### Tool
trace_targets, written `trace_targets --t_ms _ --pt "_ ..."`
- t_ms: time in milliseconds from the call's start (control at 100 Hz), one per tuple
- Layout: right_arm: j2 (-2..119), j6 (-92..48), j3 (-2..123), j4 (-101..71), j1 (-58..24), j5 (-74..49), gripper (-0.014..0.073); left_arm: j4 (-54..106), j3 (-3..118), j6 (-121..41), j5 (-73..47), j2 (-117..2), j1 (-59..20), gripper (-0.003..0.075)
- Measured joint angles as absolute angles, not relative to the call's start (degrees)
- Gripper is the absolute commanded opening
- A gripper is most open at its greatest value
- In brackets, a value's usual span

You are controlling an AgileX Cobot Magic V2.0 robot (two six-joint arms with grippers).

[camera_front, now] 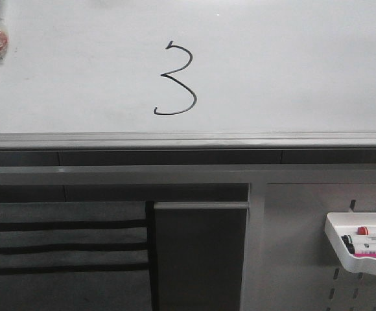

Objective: Write number 3 on whiteboard

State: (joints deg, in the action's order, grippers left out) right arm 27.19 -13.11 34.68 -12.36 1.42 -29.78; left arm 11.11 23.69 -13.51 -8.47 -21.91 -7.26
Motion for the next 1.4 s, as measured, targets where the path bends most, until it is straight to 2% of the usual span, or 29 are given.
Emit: trace_targets --t_ms 310,590,820,1400 --pt "27.19 -13.11 34.68 -12.36 1.42 -29.78 -0.0069 11.11 14.07 -13.51 -7.85 -8.48 -3.73 -0.002" --pt "27.19 -13.11 34.68 -12.36 1.42 -29.78 -0.0069 6.81 3.37 -8.16 -3.38 -0.74 -4.15 -0.002" --pt "27.19 -13.11 34.68 -12.36 1.42 -29.78 -0.0069 5.75 -0.33 -6.47 3.45 0.28 -4.14 -0.002" --pt "27.19 -13.2 34.68 -12.36 1.42 -29.78 -0.0069 5.14 -0.33 -6.23 4.78 0.28 -4.14 -0.002"
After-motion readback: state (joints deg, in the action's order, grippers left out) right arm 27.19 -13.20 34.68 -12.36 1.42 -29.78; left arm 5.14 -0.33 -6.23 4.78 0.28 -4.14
